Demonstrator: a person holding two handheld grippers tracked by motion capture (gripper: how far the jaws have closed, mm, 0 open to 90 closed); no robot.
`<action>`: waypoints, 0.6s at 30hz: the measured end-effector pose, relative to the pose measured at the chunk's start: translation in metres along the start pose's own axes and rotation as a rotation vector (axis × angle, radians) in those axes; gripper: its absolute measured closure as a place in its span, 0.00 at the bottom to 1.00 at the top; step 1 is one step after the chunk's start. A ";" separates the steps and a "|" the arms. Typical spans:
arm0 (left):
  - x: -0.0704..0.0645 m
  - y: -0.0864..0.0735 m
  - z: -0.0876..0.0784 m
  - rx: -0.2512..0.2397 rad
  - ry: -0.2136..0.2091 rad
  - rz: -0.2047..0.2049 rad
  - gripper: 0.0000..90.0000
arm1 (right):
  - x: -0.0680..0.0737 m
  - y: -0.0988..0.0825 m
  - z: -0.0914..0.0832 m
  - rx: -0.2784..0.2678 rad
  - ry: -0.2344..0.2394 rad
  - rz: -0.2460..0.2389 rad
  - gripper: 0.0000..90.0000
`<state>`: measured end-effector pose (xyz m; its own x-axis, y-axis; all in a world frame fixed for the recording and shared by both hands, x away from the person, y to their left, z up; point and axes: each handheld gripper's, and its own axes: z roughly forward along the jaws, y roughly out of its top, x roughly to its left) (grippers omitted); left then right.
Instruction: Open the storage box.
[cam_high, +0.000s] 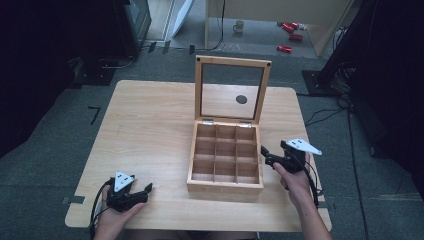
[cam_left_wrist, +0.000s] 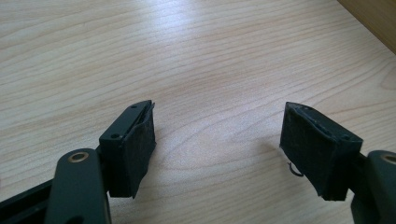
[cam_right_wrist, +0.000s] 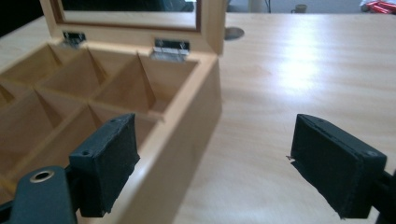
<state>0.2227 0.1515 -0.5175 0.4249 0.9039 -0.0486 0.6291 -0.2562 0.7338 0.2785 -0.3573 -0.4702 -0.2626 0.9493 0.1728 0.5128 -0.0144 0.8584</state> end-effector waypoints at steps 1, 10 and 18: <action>0.000 0.000 0.000 0.000 0.001 0.001 0.30 | -0.001 -0.004 -0.002 0.002 -0.003 -0.004 0.16; -0.002 0.000 0.001 0.006 0.016 0.017 0.30 | -0.012 -0.042 -0.021 0.035 -0.023 0.035 0.16; -0.004 0.000 0.001 0.010 0.028 0.028 0.30 | -0.017 -0.062 -0.042 0.055 -0.025 0.049 0.16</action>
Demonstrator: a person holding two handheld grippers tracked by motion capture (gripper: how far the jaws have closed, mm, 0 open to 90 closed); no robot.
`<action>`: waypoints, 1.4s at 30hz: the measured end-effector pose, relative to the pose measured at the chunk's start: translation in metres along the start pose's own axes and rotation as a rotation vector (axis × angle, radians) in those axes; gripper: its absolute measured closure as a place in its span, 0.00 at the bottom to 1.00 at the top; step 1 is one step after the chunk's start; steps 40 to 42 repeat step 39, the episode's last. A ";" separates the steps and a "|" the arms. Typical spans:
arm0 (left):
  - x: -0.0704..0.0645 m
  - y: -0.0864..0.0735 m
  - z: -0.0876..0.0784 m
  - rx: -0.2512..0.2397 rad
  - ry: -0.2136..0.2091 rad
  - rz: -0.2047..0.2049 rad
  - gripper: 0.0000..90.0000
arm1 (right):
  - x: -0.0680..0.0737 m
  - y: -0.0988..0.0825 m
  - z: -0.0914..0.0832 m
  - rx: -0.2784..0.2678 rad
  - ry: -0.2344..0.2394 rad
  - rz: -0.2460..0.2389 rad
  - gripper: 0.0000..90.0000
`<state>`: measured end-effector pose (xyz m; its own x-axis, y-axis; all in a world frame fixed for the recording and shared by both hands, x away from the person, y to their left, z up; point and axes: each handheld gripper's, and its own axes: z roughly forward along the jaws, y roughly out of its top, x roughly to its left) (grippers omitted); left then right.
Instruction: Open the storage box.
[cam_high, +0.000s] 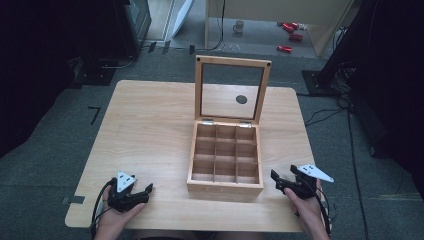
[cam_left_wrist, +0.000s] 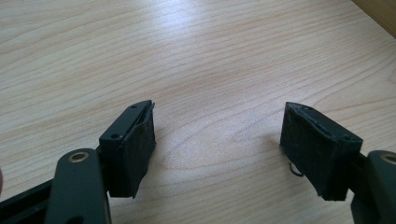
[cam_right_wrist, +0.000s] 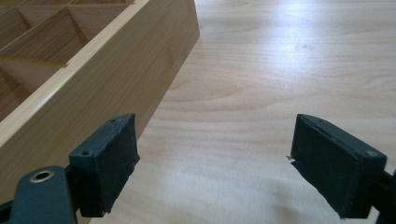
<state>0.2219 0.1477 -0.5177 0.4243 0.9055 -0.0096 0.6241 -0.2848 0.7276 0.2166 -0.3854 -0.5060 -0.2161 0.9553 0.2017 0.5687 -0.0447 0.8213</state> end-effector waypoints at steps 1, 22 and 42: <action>0.000 0.000 0.000 0.000 0.000 0.000 0.30 | 0.000 -0.002 -0.003 0.003 -0.001 -0.001 0.16; -0.001 0.000 0.001 0.007 -0.007 0.018 0.26 | -0.017 -0.037 -0.036 0.098 -0.138 -0.079 0.15; 0.000 0.001 0.001 0.014 -0.033 0.026 0.19 | -0.012 -0.041 -0.030 0.159 -0.160 -0.095 0.14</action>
